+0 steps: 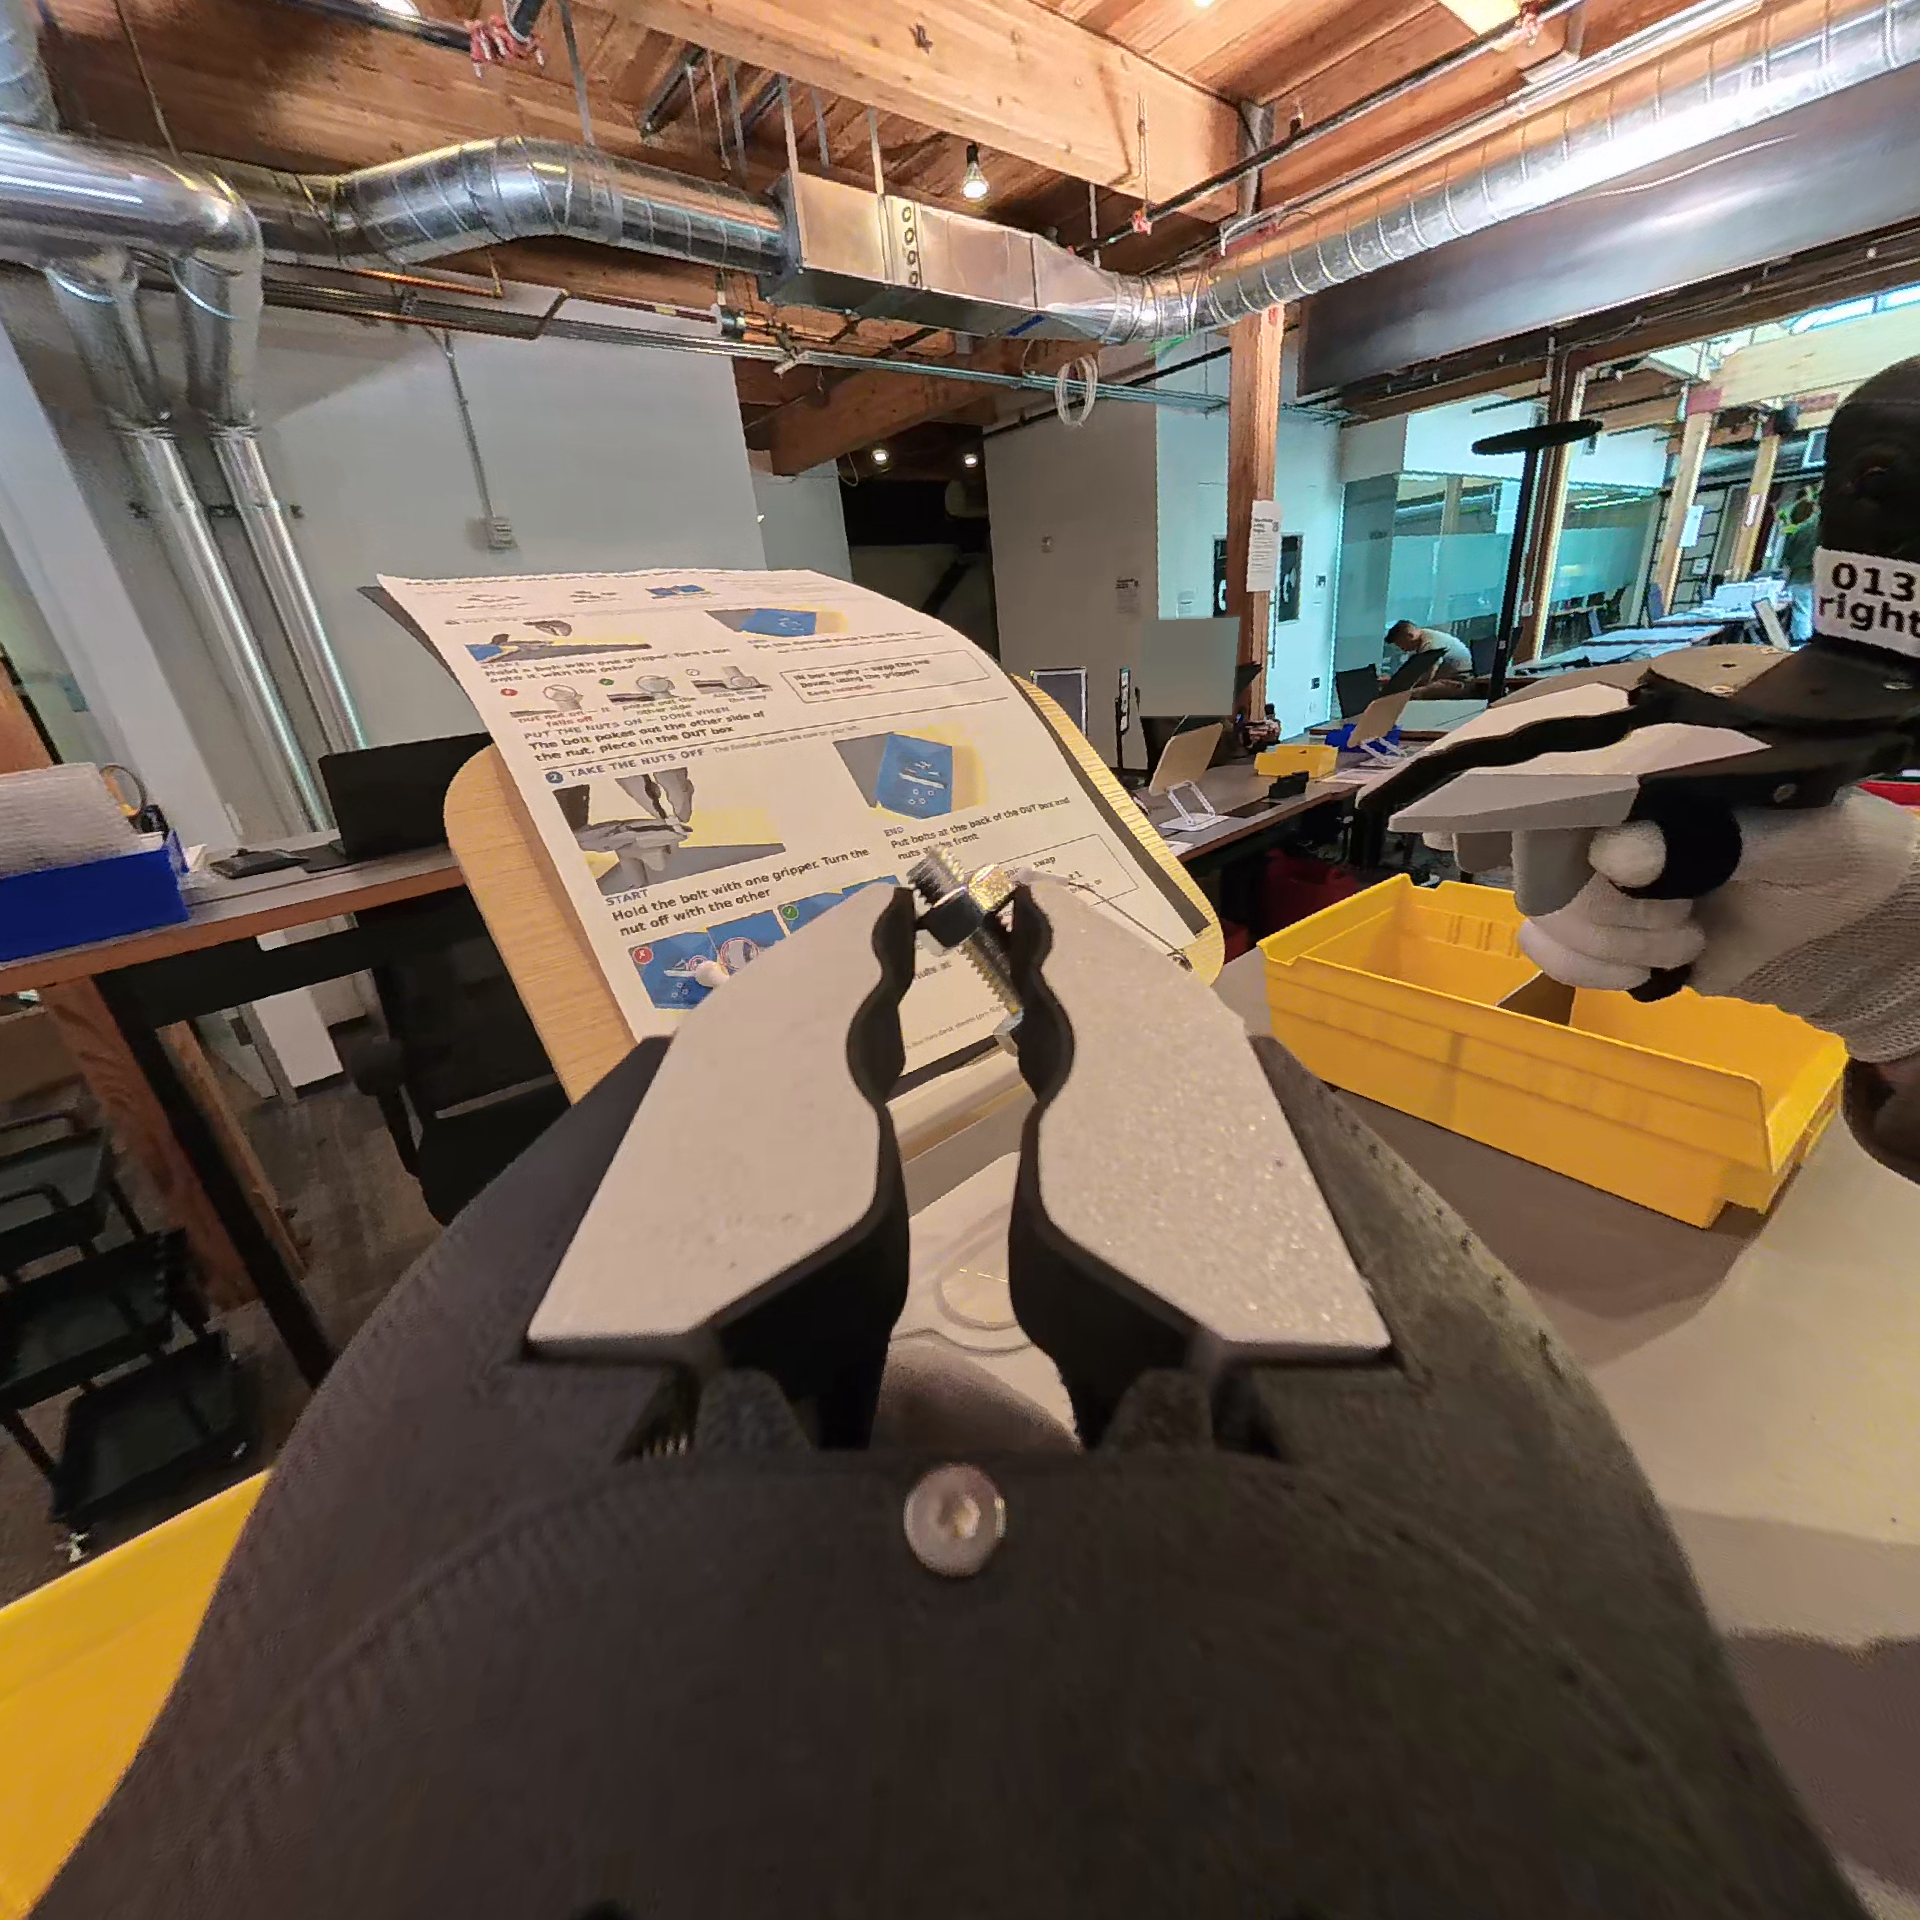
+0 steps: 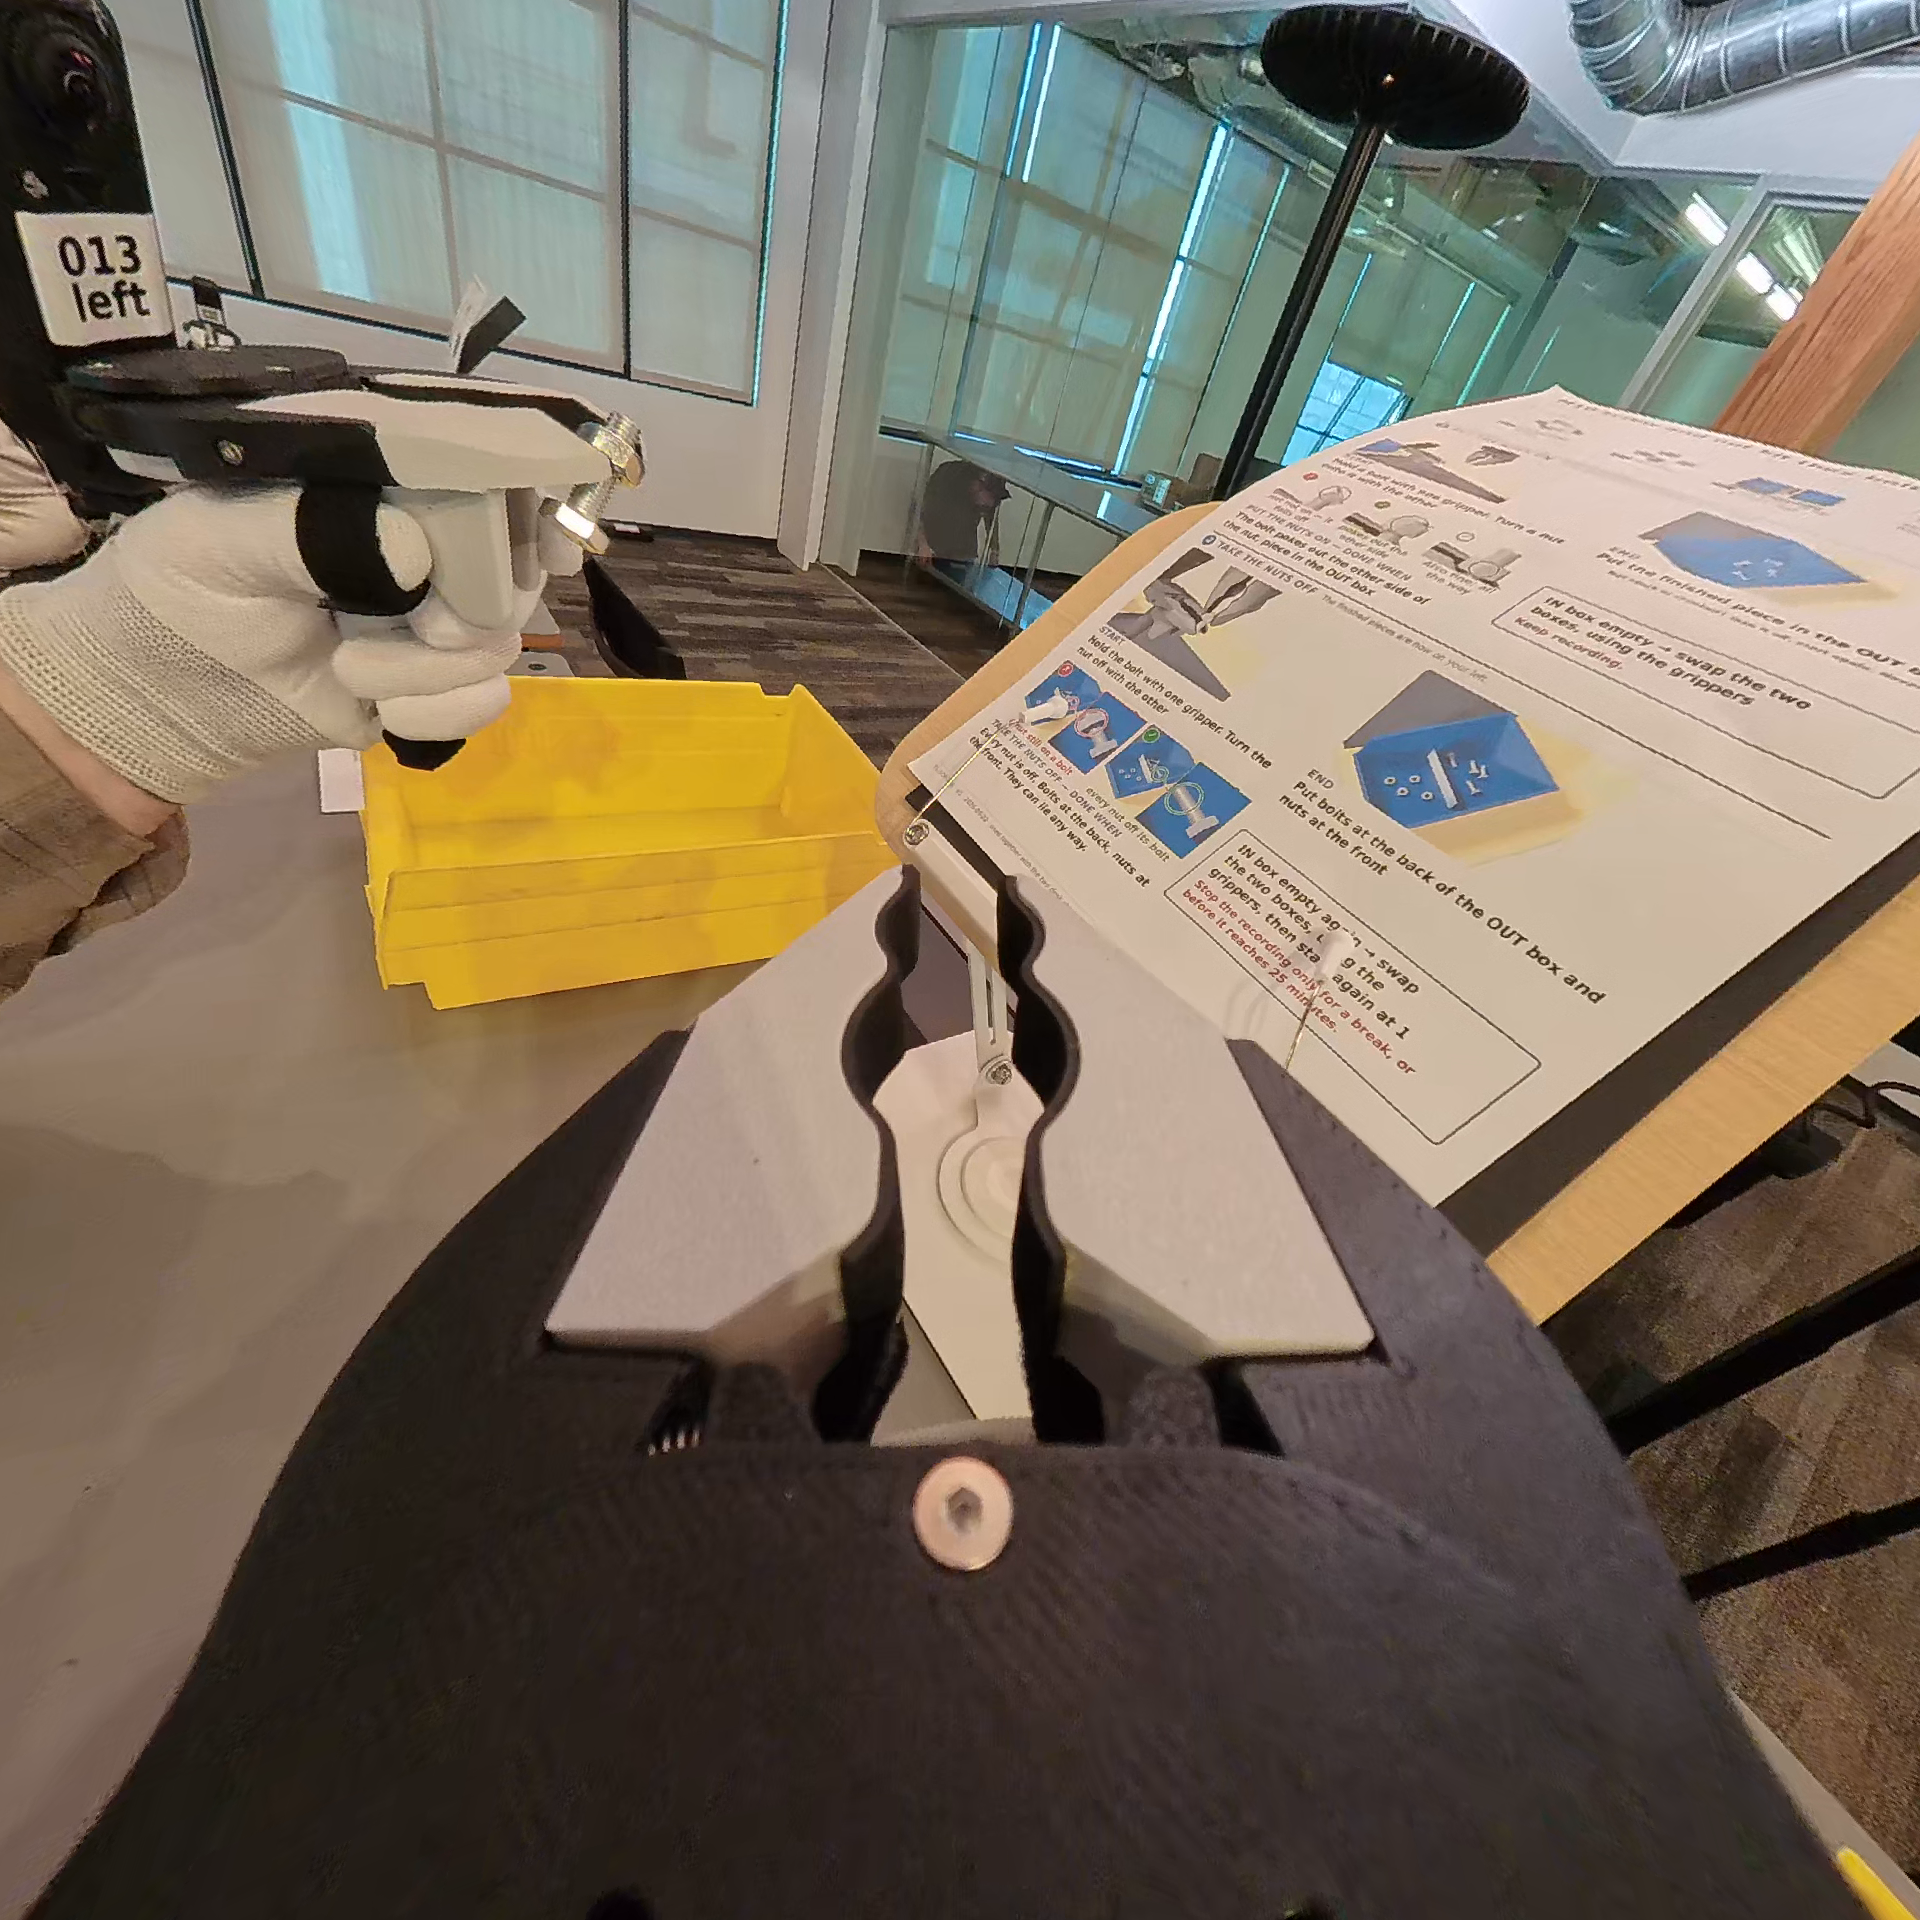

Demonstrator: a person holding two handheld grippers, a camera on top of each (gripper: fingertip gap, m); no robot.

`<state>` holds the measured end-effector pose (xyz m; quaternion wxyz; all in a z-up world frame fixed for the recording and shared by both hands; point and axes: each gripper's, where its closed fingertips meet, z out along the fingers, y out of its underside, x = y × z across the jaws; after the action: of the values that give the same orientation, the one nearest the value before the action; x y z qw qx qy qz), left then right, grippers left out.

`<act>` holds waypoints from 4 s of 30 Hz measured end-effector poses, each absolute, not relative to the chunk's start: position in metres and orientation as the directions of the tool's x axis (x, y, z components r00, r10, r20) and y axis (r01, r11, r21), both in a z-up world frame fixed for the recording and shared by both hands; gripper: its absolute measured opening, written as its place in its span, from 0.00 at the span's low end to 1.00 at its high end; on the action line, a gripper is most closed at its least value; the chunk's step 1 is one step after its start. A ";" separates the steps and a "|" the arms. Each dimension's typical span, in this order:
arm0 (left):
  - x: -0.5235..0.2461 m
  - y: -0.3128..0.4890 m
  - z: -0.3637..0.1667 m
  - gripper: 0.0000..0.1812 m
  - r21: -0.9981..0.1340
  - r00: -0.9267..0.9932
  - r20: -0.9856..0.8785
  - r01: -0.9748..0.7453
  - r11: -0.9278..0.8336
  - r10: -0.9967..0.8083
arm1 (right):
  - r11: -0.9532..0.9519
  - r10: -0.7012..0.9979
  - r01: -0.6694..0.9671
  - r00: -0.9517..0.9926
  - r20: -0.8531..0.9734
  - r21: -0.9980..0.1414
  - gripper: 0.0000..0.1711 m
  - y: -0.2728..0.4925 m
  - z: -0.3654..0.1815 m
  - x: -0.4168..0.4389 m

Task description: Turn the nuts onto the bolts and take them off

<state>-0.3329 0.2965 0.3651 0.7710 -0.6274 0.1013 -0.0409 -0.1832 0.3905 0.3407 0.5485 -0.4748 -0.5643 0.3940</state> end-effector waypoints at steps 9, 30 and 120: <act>-0.320 0.300 0.362 0.10 -0.976 0.962 -0.122 -0.072 0.203 -0.246 | 0.245 0.967 0.112 0.047 0.251 -0.963 0.07 0.389 0.339 -0.184; -0.354 0.239 0.416 0.14 -0.823 0.882 0.084 0.324 0.467 -0.464 | 0.245 0.967 0.095 0.054 0.251 -0.965 0.07 0.391 0.346 -0.177; -0.442 0.157 0.405 0.28 -0.679 0.720 0.151 0.573 0.458 -0.677 | 0.176 0.984 0.754 -0.140 0.108 -0.633 0.19 0.338 0.067 -0.393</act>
<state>-0.4416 0.1569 0.4046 0.8510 -0.3687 0.0705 -0.3672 -0.3926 0.3375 0.0668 0.2597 -0.6023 -0.7216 0.2215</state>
